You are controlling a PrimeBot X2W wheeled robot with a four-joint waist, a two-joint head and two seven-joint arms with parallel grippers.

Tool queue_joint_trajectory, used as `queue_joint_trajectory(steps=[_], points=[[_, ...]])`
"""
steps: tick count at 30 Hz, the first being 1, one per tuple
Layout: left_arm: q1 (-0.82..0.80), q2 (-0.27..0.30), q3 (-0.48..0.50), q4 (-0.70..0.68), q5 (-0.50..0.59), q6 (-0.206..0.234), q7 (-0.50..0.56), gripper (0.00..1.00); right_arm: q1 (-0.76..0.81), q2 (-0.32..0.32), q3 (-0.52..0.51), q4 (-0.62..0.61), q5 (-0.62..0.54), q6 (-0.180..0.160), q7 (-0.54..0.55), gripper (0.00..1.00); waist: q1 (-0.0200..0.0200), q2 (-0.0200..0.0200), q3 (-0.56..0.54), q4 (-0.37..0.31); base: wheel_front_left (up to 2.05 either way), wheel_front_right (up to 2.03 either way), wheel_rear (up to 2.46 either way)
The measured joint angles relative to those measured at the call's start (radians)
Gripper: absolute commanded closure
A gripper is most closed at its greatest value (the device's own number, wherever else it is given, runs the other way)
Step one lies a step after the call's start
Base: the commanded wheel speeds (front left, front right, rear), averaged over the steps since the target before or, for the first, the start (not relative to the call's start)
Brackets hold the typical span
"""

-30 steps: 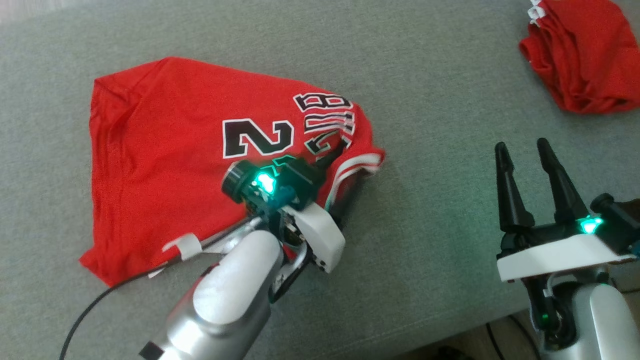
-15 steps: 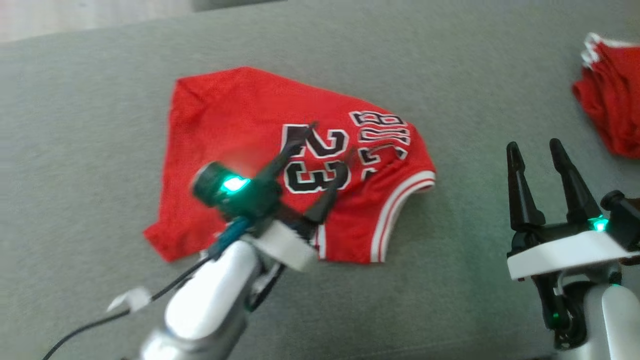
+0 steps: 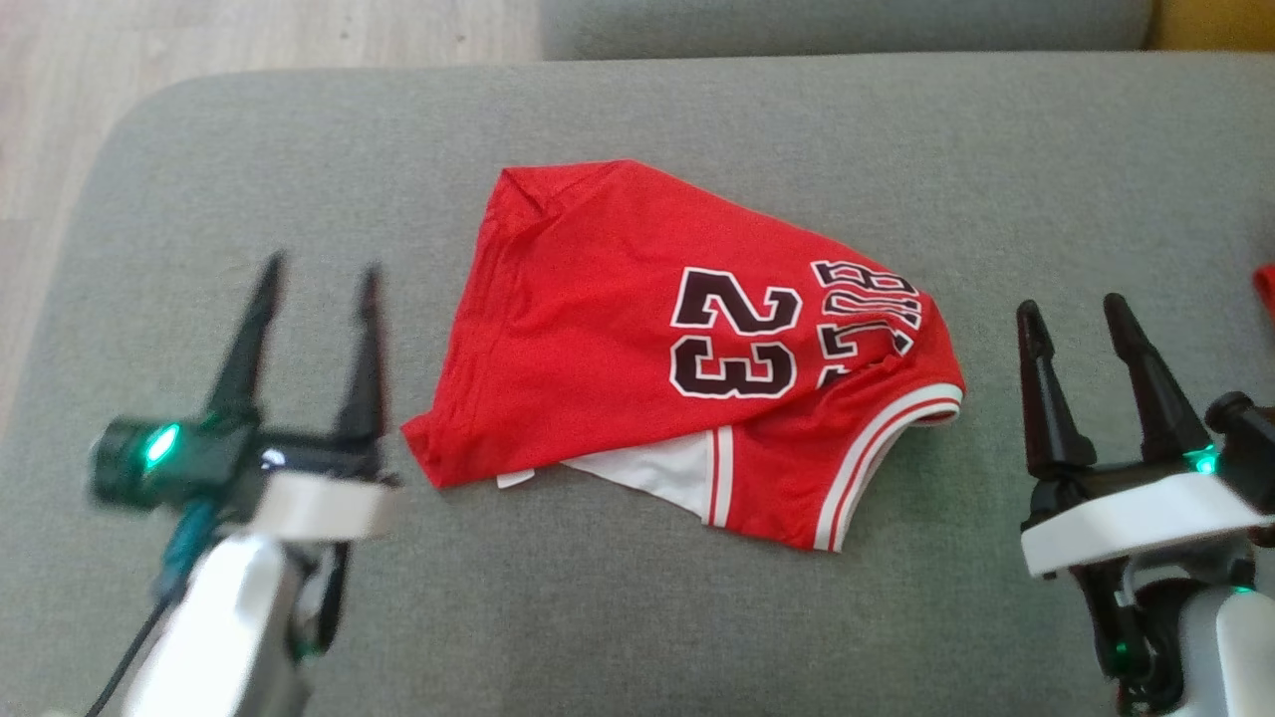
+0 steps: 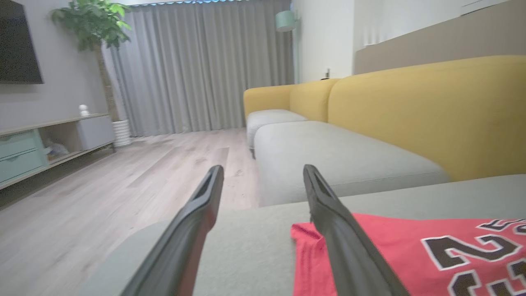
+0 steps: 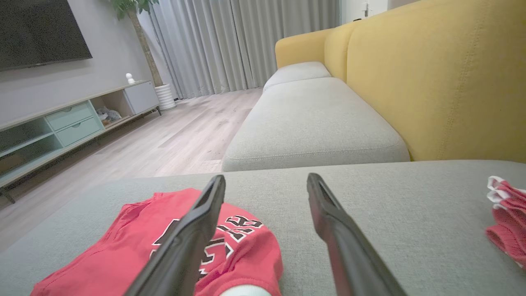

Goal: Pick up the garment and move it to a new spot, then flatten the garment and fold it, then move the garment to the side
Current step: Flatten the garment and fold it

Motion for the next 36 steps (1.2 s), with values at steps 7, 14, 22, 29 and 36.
queue_joint_trajectory(steps=[7,14,22,29,36], points=[[0.158,0.034,0.089,0.034,-0.056,-0.017,0.008,0.0,0.032,-0.005,0.03,-0.022,-0.033,0.0,0.017,0.0,0.0,0.0,-0.028,0.009,0.0,0.0,0.0],[0.209,0.044,0.09,-0.005,-0.081,-0.013,0.072,0.0,0.051,-0.012,0.048,-0.032,-0.037,0.0,0.026,0.0,0.0,0.0,-0.056,-0.002,0.0,0.0,0.0],[0.29,0.04,0.066,-0.071,-0.078,0.02,0.098,0.0,0.121,-0.008,0.057,-0.035,-0.044,0.0,0.035,0.0,0.0,0.0,-0.09,-0.018,0.0,0.0,0.0],[0.294,0.021,0.046,-0.078,-0.067,0.036,0.079,0.0,0.121,-0.003,0.05,-0.046,-0.044,0.0,0.04,0.0,0.0001,0.0,-0.096,-0.016,0.0,0.0,0.0],[0.289,0.015,0.041,-0.052,-0.067,0.036,0.057,0.0,0.121,-0.002,0.048,-0.052,-0.044,0.0,0.043,0.0,0.0001,0.0,-0.091,-0.008,0.0,0.0,0.0]])
